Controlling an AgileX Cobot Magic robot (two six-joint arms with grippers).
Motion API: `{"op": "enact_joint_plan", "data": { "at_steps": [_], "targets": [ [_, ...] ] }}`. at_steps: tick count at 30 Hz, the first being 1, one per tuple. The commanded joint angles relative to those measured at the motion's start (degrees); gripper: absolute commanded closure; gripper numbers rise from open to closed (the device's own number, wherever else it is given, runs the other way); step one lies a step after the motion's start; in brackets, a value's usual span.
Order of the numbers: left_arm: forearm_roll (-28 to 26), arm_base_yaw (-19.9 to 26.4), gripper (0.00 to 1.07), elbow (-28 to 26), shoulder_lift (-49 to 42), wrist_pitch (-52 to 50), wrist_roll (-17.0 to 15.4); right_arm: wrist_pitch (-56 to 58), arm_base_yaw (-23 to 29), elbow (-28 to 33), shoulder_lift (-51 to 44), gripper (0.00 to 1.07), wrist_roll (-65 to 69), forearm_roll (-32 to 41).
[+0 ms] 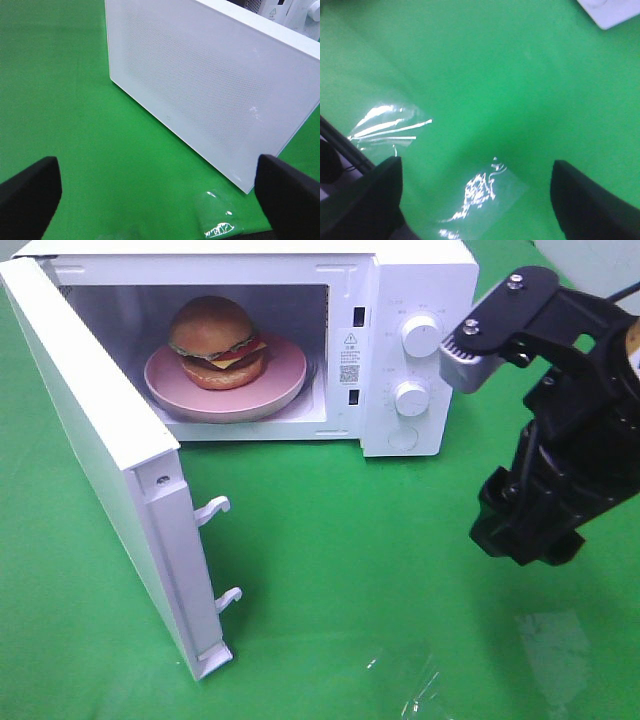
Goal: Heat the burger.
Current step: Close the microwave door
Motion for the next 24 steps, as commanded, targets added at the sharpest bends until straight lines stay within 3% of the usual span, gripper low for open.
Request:
{"op": "enact_joint_plan", "data": {
  "at_steps": [1,20,23,24],
  "targets": [
    [0.06,-0.11,0.1,0.17,-0.23,-1.03,-0.11,7.33,0.11,0.29,-3.27,0.31,4.64,0.23],
    [0.06,-0.11,0.1,0.17,-0.23,-1.03,-0.11,16.79,-0.17,0.29,-22.69,0.31,12.95,0.0],
    [0.06,-0.11,0.1,0.17,-0.23,-1.03,-0.11,16.79,-2.35,0.29,-24.98,0.31,13.46,0.0],
    [0.06,-0.11,0.1,0.17,-0.23,-1.03,-0.11,16.73,-5.5,0.52,-26.59,0.31,12.95,0.0]
  ]
}}
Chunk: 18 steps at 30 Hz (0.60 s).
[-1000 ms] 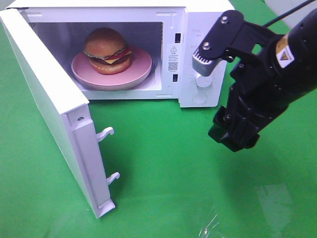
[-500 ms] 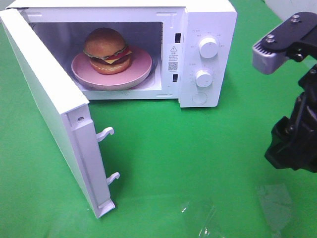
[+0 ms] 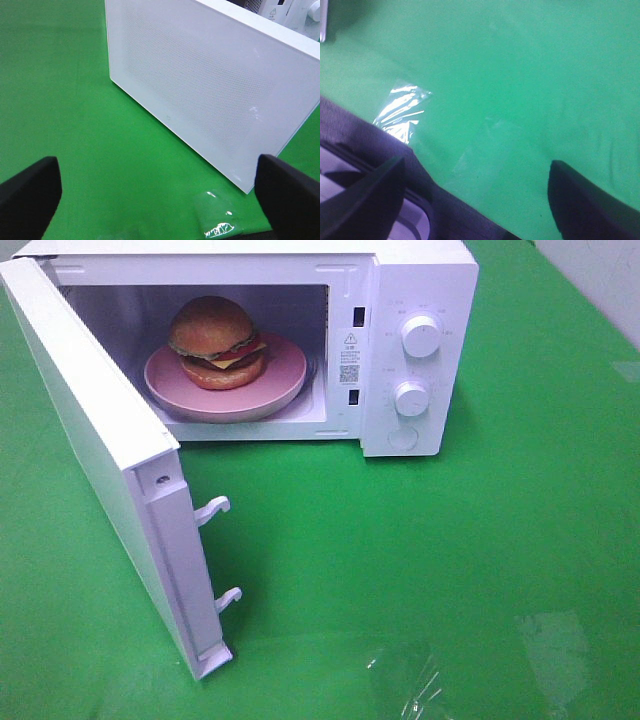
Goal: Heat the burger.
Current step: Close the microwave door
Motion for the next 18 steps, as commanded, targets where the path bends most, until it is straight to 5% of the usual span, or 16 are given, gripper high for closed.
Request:
{"op": "enact_joint_plan", "data": {
  "at_steps": [1,18],
  "targets": [
    [0.06,-0.11,0.1,0.17,-0.23,-1.03,-0.11,0.34,-3.27,0.4,-2.01,0.31,0.29,-0.06],
    [0.06,-0.11,0.1,0.17,-0.23,-1.03,-0.11,-8.48,-29.51,19.02,-27.39,0.31,-3.27,0.63]
  ]
}}
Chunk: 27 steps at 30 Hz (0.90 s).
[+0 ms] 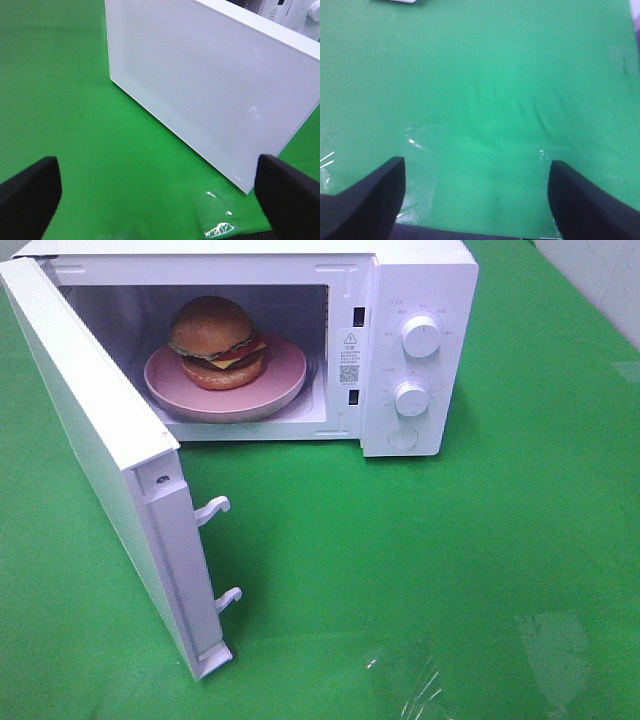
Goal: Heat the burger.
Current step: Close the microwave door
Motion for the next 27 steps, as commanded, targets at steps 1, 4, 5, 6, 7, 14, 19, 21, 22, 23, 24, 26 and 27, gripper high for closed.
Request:
{"op": "enact_joint_plan", "data": {
  "at_steps": [1,4,5,6,7,14,19,21,22,23,24,26,27],
  "targets": [
    [0.06,-0.11,0.1,0.17,-0.23,-1.03,-0.11,-1.83,-4.81,3.44,-7.22,0.31,-1.2,2.06],
    [0.06,-0.11,0.1,0.17,-0.23,-1.03,-0.11,-1.83,-5.56,3.84,-8.71,0.31,-1.66,3.04],
    [0.06,-0.11,0.1,0.17,-0.23,-1.03,-0.11,-1.83,-7.22,4.81,-11.23,0.31,-2.98,4.64],
    [0.06,-0.11,0.1,0.17,-0.23,-1.03,-0.11,-1.83,-7.22,4.81,-11.23,0.31,-2.98,4.64],
    [0.06,-0.11,0.1,0.17,-0.23,-1.03,-0.11,-2.75,-8.88,5.67,-13.69,0.31,-3.9,6.19],
    [0.06,-0.11,0.1,0.17,-0.23,-1.03,-0.11,-2.75,-10.49,5.67,-18.33,0.31,-4.07,6.42],
    [0.06,-0.11,0.1,0.17,-0.23,-1.03,-0.11,-2.75,-13.46,5.67,-21.72,0.31,-3.72,6.59],
    [0.06,-0.11,0.1,0.17,-0.23,-1.03,-0.11,-2.69,-13.75,5.67,-23.43,0.31,-3.61,6.59],
    [0.06,-0.11,0.1,0.17,-0.23,-1.03,-0.11,-2.69,-13.75,5.67,-23.43,0.31,-3.61,6.59],
    [0.06,-0.11,0.1,0.17,-0.23,-1.03,-0.11,-2.69,-13.75,5.67,-24.41,0.31,-3.61,6.59],
    [0.06,-0.11,0.1,0.17,-0.23,-1.03,-0.11,-2.69,-13.75,5.67,-24.41,0.31,-3.61,6.59],
    [0.06,-0.11,0.1,0.17,-0.29,-1.03,-0.17,-2.69,-13.75,5.67,-24.98,0.32,-3.32,6.47],
    [0.06,-0.11,0.1,0.17,-0.29,-1.03,-0.17,-2.69,-13.75,5.67,-24.98,0.32,-3.32,6.47]
  ]
}}
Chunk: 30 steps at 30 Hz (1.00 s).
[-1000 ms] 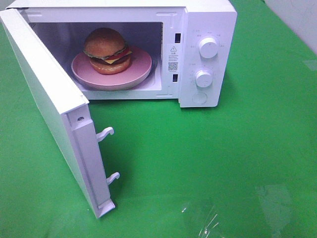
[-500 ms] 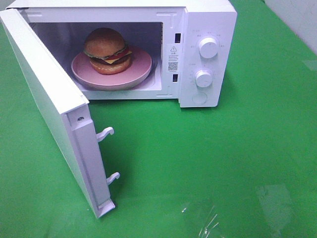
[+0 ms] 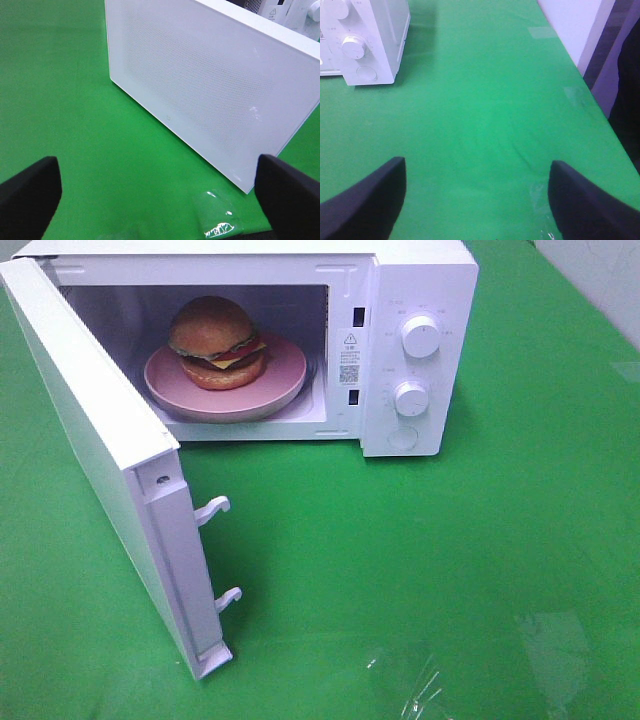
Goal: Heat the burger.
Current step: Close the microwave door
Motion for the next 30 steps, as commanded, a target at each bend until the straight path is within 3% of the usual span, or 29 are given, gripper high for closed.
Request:
{"op": "enact_joint_plan", "data": {
  "at_steps": [1,30],
  "targets": [
    [0.06,-0.11,0.1,0.17,-0.17,-1.03,-0.17,-0.46,-0.29,0.11,-1.49,0.32,0.17,0.23],
    [0.06,-0.11,0.1,0.17,-0.17,-1.03,-0.17,-0.46,-0.23,0.11,-1.49,0.32,0.17,0.23]
  ]
}}
